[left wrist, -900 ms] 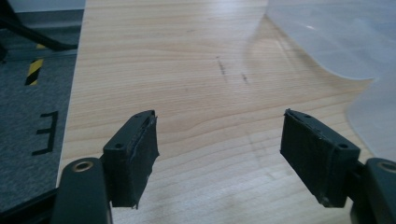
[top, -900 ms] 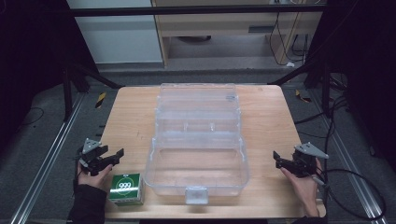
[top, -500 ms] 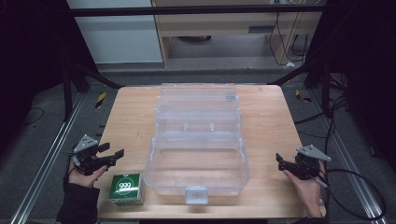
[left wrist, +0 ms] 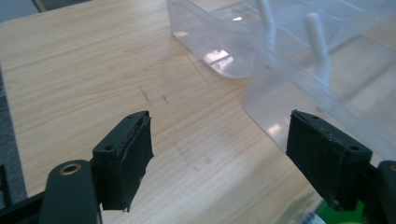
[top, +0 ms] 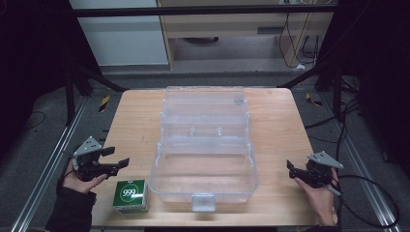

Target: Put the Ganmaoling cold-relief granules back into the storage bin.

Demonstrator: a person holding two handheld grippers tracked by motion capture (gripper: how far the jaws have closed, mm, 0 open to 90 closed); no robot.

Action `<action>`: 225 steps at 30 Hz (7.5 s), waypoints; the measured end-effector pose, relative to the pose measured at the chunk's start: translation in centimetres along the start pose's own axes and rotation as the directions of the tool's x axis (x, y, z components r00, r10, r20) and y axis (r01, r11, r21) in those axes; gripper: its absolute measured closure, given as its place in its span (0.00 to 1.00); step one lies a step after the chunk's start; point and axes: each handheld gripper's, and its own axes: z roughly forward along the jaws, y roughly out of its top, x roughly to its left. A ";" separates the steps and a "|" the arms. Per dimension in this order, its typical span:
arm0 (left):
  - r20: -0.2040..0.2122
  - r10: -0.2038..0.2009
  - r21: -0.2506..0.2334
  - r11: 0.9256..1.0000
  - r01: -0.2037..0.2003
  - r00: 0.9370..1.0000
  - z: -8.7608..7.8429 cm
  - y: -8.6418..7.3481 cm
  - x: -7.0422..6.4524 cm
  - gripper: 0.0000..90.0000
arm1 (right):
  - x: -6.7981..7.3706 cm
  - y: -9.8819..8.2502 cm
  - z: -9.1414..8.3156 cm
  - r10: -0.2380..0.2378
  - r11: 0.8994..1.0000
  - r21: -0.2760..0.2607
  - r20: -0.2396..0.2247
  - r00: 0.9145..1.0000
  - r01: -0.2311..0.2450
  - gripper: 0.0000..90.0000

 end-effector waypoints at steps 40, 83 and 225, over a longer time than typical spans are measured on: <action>0.291 0.270 0.161 0.932 -0.326 0.918 -2.0 0.4 -2.4 0.14 | 0.6 -0.4 0.5 -0.065 0.997 0.038 -0.018 0.998 0.066 0.06; 0.415 0.421 0.288 0.780 -0.555 0.807 0.3 -0.3 -5.1 0.05 | 0.8 -0.7 1.0 -0.099 0.992 0.075 -0.037 0.994 0.102 0.03; 0.470 0.524 0.194 0.724 -0.662 0.710 1.9 12.2 -9.3 0.16 | 1.2 -1.2 1.5 -0.115 0.985 0.123 -0.083 0.990 0.124 0.03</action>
